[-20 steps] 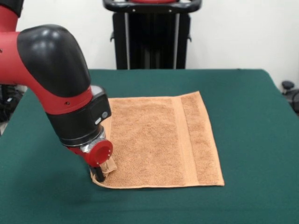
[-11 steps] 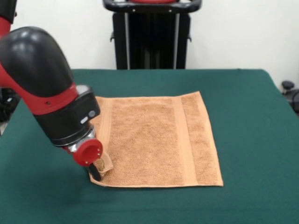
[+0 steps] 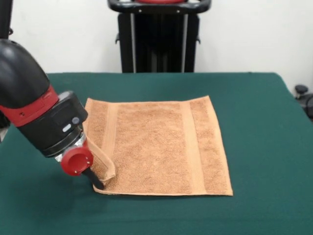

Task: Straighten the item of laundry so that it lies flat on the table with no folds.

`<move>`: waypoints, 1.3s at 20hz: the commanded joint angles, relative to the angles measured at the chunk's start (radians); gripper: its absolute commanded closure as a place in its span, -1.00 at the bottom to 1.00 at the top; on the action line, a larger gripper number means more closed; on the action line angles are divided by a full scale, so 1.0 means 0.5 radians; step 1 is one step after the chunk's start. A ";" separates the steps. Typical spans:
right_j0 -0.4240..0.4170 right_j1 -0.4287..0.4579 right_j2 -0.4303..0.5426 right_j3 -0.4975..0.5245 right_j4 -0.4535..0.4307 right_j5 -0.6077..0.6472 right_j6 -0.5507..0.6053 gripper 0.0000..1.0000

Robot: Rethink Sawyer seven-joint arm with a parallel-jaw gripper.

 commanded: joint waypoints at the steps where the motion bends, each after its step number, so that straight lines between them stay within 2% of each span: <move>1: 0.227 0.218 -0.058 0.166 -0.263 -0.160 -0.235 1.00; 4: 0.465 0.113 -0.371 0.054 -0.488 -0.326 0.004 1.00; 7: 0.634 0.086 -0.603 -0.070 -0.624 -0.381 0.164 1.00; 8: 0.662 0.088 -0.647 -0.078 -0.613 -0.407 0.219 -1.00; 13: 0.699 0.087 -0.691 -0.071 -0.619 -0.502 0.254 -1.00; 17: 0.812 0.020 -0.830 -0.090 -0.683 -0.476 0.266 -1.00; 21: 0.869 -0.018 -0.896 -0.053 -0.620 -0.447 0.299 -1.00; 26: 0.824 -0.021 -0.857 -0.023 -0.543 -0.445 0.184 -1.00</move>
